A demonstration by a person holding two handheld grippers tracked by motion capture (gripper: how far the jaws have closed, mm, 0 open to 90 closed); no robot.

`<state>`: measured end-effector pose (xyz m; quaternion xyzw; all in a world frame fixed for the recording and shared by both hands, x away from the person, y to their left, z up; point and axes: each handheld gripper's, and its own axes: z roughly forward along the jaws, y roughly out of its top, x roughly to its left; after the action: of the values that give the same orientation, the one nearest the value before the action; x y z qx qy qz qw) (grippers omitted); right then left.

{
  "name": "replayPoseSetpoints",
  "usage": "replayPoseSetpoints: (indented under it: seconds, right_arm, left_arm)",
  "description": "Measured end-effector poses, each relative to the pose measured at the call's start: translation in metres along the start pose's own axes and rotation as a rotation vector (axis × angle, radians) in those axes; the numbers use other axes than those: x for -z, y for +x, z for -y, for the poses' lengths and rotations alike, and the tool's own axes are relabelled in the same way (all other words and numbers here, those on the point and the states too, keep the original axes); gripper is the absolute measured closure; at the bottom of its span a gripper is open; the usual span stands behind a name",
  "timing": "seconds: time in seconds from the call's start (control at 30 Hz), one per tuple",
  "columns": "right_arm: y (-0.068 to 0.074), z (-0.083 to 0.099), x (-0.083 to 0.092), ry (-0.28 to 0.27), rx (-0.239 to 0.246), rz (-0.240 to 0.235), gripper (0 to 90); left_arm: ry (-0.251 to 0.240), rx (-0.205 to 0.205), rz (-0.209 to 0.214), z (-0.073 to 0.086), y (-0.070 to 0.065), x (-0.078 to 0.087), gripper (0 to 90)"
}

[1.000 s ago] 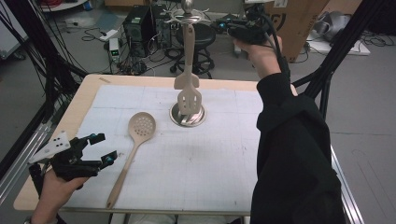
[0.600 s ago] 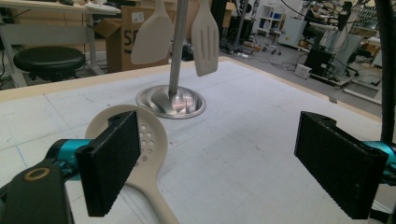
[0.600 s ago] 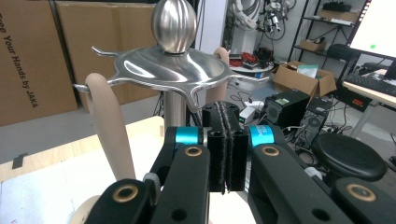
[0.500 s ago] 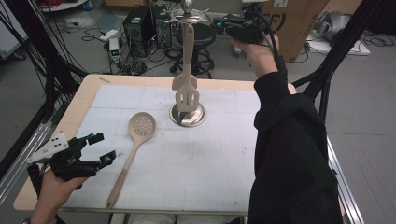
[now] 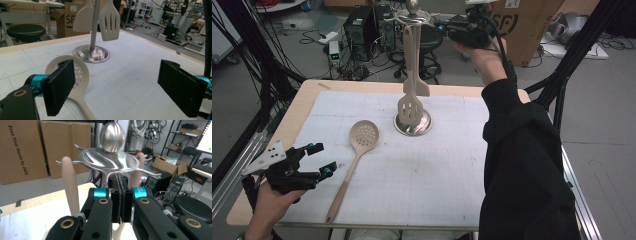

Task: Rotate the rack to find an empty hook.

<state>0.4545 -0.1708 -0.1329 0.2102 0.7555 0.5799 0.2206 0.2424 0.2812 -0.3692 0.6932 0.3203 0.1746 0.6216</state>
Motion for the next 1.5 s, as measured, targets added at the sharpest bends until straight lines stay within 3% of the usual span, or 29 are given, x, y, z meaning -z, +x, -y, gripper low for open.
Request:
replayPoseSetpoints:
  seconds: [0.63, 1.5]
  right_arm:
    - [0.027, -0.004, -0.013, 0.002, 0.029, -0.059, 90.0]
    - [0.037, -0.006, -0.025, -0.005, 0.031, -0.07, 90.0]
  left_arm:
    - [0.003, -0.006, 0.006, -0.001, -0.003, -0.002, 15.0]
    - [0.0, -0.01, 0.007, -0.002, -0.003, -0.002, 15.0]
